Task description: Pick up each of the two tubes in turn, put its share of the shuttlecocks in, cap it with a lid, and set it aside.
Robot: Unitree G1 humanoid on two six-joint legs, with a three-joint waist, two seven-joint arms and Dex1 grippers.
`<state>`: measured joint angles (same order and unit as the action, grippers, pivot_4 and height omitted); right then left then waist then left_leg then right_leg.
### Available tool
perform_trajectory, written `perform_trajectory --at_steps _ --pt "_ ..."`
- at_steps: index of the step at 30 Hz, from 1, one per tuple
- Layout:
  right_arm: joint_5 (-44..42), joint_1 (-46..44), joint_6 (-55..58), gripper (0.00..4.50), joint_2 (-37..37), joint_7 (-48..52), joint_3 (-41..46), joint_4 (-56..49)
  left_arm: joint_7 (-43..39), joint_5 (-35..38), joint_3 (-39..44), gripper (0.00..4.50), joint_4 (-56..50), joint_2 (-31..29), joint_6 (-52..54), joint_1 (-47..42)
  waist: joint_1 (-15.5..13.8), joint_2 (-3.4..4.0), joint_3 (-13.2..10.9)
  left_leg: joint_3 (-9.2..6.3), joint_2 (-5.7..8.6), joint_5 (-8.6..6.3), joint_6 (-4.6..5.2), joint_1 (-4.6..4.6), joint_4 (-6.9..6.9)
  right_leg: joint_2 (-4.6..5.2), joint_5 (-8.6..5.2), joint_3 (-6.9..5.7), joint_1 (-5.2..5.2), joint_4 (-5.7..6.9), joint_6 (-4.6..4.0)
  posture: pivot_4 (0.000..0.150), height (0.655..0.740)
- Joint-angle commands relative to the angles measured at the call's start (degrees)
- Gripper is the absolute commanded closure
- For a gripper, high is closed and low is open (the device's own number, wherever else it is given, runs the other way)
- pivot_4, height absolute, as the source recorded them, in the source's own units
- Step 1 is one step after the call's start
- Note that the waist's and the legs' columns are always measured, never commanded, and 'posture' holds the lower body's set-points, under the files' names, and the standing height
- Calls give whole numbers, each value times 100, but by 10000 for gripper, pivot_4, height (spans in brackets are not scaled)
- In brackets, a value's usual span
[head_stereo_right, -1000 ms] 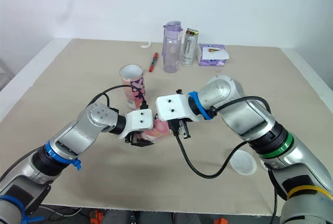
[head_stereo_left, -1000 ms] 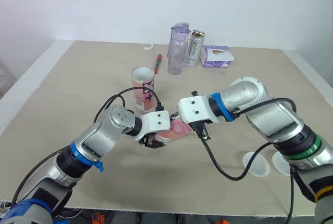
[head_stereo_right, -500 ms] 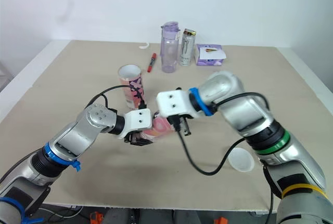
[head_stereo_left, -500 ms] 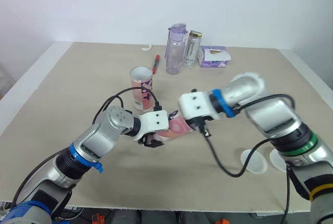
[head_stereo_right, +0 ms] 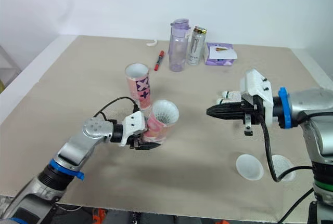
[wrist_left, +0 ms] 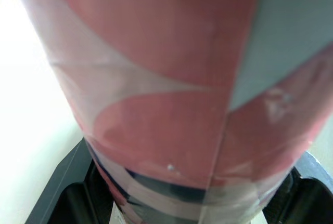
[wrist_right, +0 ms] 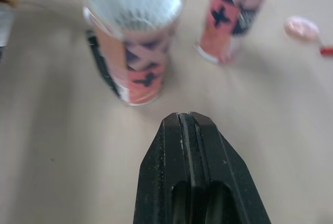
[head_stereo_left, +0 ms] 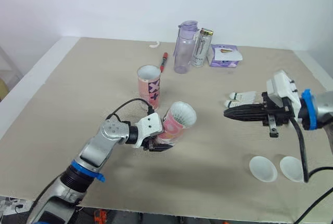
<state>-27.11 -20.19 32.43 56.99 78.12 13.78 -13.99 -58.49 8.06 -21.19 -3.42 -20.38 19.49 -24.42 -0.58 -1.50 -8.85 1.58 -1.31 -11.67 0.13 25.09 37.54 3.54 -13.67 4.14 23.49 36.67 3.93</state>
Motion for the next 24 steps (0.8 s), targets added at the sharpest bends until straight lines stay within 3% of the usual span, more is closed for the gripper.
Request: perform_trajectory --at_steps 1,13,17,21,22,24 --pt "155 626 -335 44714 255 -96 510 -31 -177 265 53 14852 357 335 -939 -3 11 0 -12 1 11 -1 -1 9 -3 -5 2 1 9 -2 6 1500 7400" --pt "483 1689 -680 44714 1040 238 687 362 -558 -184 -295 14852 1826 613 -2353 -345 16 16 -16 -6 0 -3 -5 1 -8 -45 -4 -4 -6 -3 12 1500 7400" --pt "537 1974 -484 36016 1313 354 641 394 -621 -266 -347 14852 2054 634 -2575 -356 16 19 -14 -6 0 -3 -5 -4 -2 -44 -1 -3 -13 -3 15 1500 7400" --pt "466 2104 -172 11121 1501 343 580 368 -637 -317 -390 14852 2063 617 -2670 -343 16 21 -13 -7 0 -3 -5 -5 0 -44 0 -4 -15 -3 16 1500 7400" --pt "476 2109 -110 10158 1542 340 512 397 -644 -302 -389 14852 2053 620 -2658 -339 16 21 -13 -7 0 -2 -5 -5 0 -44 0 -4 -15 -3 16 1500 7400" --pt "609 2045 -152 2095 1560 254 320 517 -681 -234 -379 14852 2025 637 -2595 -326 16 21 -12 -7 0 -2 -5 -5 0 -44 0 -3 -15 -3 17 1500 7400"
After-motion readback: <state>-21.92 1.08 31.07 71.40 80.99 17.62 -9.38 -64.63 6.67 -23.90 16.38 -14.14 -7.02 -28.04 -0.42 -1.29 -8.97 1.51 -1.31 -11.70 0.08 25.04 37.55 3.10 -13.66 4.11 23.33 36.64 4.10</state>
